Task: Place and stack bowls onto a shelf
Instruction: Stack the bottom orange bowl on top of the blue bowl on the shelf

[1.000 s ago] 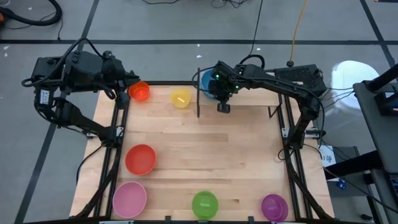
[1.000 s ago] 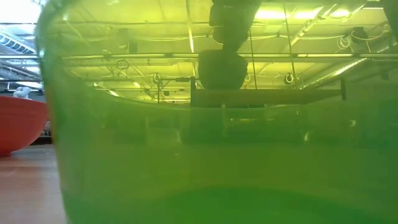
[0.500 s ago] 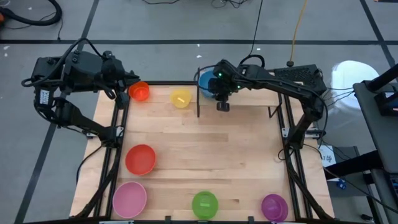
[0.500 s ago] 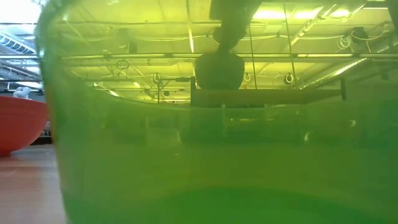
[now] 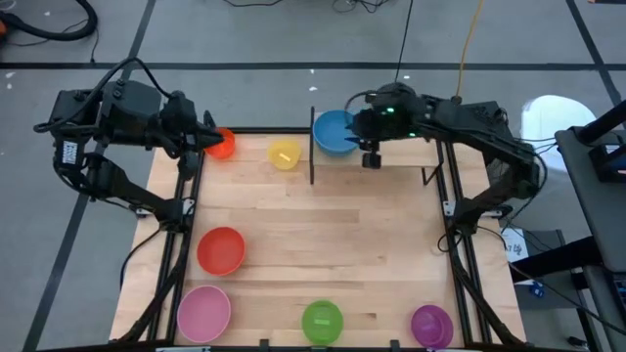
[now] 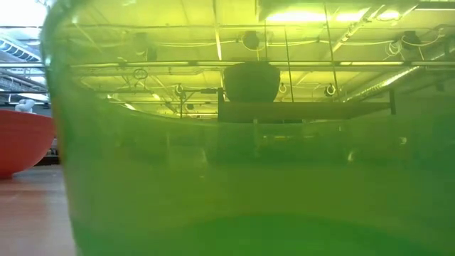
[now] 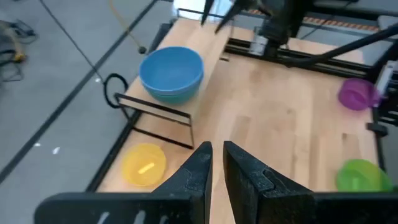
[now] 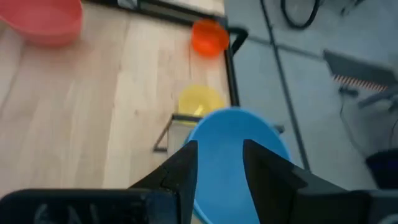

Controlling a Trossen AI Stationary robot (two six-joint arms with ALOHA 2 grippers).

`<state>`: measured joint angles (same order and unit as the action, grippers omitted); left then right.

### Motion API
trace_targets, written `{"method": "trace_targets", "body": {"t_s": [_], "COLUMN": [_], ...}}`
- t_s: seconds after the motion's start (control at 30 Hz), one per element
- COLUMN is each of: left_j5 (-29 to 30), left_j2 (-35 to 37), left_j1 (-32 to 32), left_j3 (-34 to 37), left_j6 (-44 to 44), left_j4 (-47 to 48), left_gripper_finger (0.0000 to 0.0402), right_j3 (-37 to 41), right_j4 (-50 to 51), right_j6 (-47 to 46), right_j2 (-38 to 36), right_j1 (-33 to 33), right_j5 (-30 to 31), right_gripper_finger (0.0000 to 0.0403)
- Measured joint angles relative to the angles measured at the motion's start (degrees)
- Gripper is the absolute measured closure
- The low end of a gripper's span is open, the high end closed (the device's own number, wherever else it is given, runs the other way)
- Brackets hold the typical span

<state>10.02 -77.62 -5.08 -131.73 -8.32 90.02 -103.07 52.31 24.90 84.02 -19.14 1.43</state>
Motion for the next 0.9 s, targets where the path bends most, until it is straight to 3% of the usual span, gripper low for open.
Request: {"method": "trace_targets", "body": {"t_s": [0.4, 0.53, 0.77, 0.9], "left_j5": [-1.0, -2.2, -2.6, -4.3], "left_j2": [0.2, 0.4, 0.5, 0.8], "left_j1": [2.4, 5.2, 12.0, 15.7], "left_j3": [1.7, 5.6, 15.7, 23.5], "left_j6": [-10.0, -11.7, -18.8, -27.8], "left_j4": [0.1, 0.0, -0.1, 0.0], "left_gripper_finger": [0.0364, 0.0395, 0.0398, 0.0395], "right_j3": [0.0, 0.0, 0.0, 0.0], "right_j4": [-0.6, -0.6, -0.6, -0.6], "right_j6": [-0.1, -0.1, -0.2, -0.2], "right_j2": [-11.7, -14.6, -18.3, -19.7], "right_j1": [4.0, 4.6, 4.7, 4.7], "right_j5": [0.0, 0.0, 0.0, 0.0], "right_gripper_finger": [0.0284, 0.0284, 0.0284, 0.0284]}}
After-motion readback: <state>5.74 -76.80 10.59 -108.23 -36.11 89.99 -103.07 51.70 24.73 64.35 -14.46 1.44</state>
